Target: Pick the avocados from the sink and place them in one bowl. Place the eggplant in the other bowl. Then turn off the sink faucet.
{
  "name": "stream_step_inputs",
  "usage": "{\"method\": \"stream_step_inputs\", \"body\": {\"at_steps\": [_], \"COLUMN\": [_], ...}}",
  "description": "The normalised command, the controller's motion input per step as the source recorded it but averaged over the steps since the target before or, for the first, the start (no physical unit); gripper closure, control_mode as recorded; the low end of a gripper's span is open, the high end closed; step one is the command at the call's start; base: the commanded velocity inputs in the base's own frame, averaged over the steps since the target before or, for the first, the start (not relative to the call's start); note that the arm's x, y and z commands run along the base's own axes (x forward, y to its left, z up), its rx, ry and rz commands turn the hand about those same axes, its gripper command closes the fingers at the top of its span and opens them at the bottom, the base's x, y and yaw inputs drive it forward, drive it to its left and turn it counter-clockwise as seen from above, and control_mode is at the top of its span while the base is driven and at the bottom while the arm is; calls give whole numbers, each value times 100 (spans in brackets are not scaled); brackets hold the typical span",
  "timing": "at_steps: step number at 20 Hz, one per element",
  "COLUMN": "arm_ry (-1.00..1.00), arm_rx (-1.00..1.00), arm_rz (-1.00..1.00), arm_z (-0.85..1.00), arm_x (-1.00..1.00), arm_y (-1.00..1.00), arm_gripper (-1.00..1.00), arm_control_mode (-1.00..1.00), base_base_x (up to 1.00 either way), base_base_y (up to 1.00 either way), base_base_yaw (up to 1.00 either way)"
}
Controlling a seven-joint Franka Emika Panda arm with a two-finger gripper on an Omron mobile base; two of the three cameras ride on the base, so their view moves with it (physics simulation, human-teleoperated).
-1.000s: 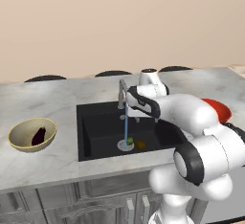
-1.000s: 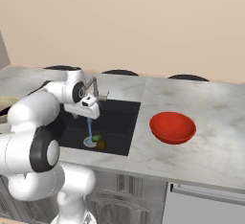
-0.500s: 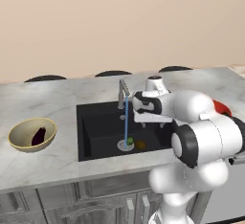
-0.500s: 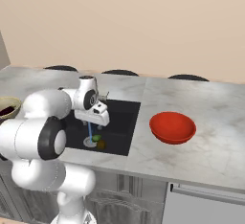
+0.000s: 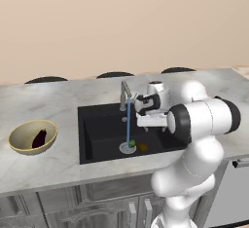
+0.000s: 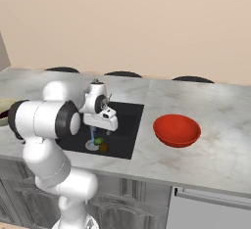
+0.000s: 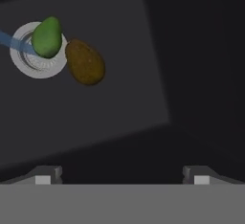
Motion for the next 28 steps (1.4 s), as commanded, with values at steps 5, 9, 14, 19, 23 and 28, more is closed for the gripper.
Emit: {"method": "stream_step_inputs", "body": {"at_steps": [5, 9, 14, 19, 23, 28], "arm_ry": [12, 8, 2, 0, 0, 0], "arm_rx": [5, 7, 4, 2, 0, 0], "arm_rz": [3, 4, 4, 5, 5, 5], "arm_z": [-19, -20, -24, -30, -25, -22], "arm_x": [35, 23, 14, 6, 0, 3], "arm_y": [-1, 0, 0, 0, 0, 0], "arm_gripper": [-100, -100, -100, -100, -100, -100], "arm_control_mode": [-100, -100, -100, -100, -100, -100], "base_base_x": [0, 0, 0, 0, 0, 0], "base_base_y": [0, 0, 0, 0, 0, 0], "base_base_yaw": [0, 0, 0, 0, 0, 0]}}
